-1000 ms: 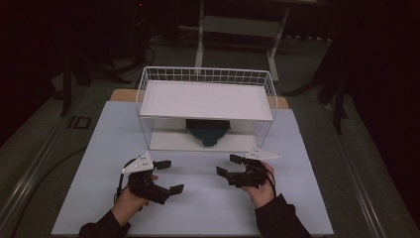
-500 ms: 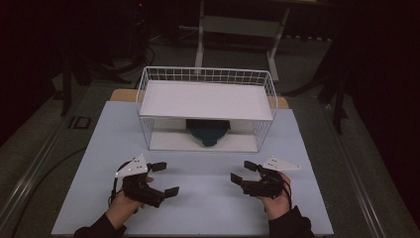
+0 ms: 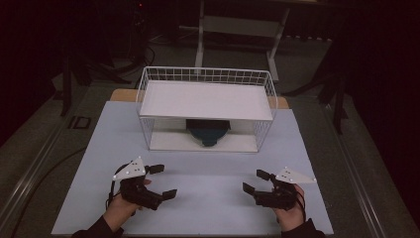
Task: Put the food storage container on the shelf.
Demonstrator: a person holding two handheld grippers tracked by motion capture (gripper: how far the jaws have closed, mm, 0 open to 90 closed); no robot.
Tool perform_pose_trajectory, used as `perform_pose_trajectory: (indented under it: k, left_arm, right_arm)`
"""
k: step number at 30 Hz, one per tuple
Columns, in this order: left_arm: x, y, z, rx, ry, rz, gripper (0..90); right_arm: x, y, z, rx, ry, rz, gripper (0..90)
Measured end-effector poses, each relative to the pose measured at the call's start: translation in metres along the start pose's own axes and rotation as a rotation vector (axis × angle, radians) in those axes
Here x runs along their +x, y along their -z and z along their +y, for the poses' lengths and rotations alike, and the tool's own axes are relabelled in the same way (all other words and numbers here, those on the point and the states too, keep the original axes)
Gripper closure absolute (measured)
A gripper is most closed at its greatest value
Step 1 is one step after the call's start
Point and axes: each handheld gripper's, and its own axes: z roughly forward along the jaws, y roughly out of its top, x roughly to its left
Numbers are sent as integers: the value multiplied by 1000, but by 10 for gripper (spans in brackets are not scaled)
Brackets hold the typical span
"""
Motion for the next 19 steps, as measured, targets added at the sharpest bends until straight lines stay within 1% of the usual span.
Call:
perform_pose_trajectory:
  k: [3, 6, 7, 11, 14, 15, 19]
  left_arm:
    - [0, 0, -1, 0, -7, -4, 4]
    - [0, -1, -1, 0, -10, -2, 4]
    - [0, -1, -1, 2, -17, 0, 4]
    - [0, 1, 0, -10, -19, 2, 4]
    - [0, 0, 0, -11, -17, 1, 4]
    - [0, -1, -1, -7, -16, -3, 4]
    - [-2, -3, -2, 1, -23, -11, 4]
  right_arm:
    - [-4, 1, -7, 14, 10, -18, 211]
    - [-5, 0, -8, 18, 9, -22, 211]
    - [-7, -2, -9, 28, 12, -24, 211]
    - [-7, -4, -10, 30, 18, -28, 212]
    - [-8, -3, -10, 30, 13, -31, 211]
    - [-10, -3, -10, 23, 3, -33, 212]
    - [-11, -3, -10, 26, -2, -32, 211]
